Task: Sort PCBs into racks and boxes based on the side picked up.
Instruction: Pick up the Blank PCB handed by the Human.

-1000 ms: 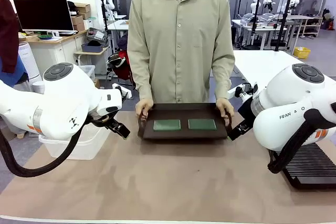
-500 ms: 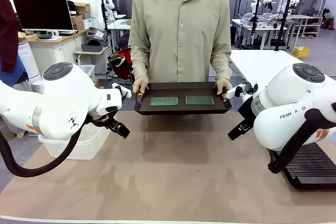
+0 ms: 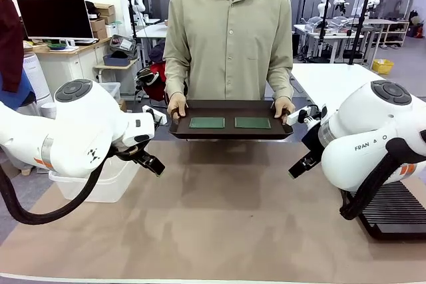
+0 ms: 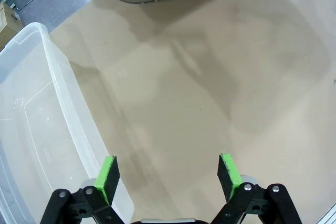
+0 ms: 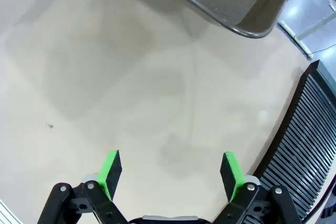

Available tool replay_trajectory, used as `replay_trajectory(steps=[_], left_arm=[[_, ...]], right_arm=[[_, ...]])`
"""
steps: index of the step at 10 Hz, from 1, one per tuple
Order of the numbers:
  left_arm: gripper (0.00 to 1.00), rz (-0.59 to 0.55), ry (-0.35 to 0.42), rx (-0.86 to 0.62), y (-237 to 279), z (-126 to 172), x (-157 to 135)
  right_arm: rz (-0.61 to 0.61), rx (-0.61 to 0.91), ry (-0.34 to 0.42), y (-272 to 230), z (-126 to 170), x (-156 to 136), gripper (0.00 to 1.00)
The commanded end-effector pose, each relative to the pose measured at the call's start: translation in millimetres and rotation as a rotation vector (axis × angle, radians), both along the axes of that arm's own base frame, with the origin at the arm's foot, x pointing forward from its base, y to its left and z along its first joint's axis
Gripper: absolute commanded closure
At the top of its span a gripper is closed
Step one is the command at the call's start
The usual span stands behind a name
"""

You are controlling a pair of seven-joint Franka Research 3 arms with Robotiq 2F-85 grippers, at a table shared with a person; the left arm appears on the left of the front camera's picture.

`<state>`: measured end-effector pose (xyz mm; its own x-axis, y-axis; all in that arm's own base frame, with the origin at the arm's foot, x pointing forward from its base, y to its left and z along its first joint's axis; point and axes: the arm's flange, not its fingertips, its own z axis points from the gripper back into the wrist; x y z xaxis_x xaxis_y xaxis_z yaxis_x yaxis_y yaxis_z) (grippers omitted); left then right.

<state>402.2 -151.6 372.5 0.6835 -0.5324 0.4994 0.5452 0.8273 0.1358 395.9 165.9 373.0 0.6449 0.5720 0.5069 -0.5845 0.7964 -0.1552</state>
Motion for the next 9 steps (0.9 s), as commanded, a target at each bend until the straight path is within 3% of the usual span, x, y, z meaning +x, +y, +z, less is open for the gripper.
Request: replay_trajectory(steps=[1, 3, 6, 9], left_arm=[[0.00, -0.065, 0.080, -0.018, -1.5, 10.1, -13.2], [0.00, -0.144, 0.143, -0.034, -4.0, 24.8, -15.8], [0.00, -0.243, 0.170, -0.098, 13.2, 62.3, -24.7], [0.00, -0.365, 0.130, -0.125, 22.2, 112.2, -22.1]], right_arm=[[-0.100, 0.046, 0.025, 0.0, 3.0, -13.8, 0.00], [-0.084, 0.179, 0.154, -18.3, 20.5, -6.3, 0.00], [0.012, 0.283, 0.258, -23.7, 51.1, -1.7, 0.00], [0.095, 0.266, 0.262, -32.5, 112.0, 3.4, 0.00]])
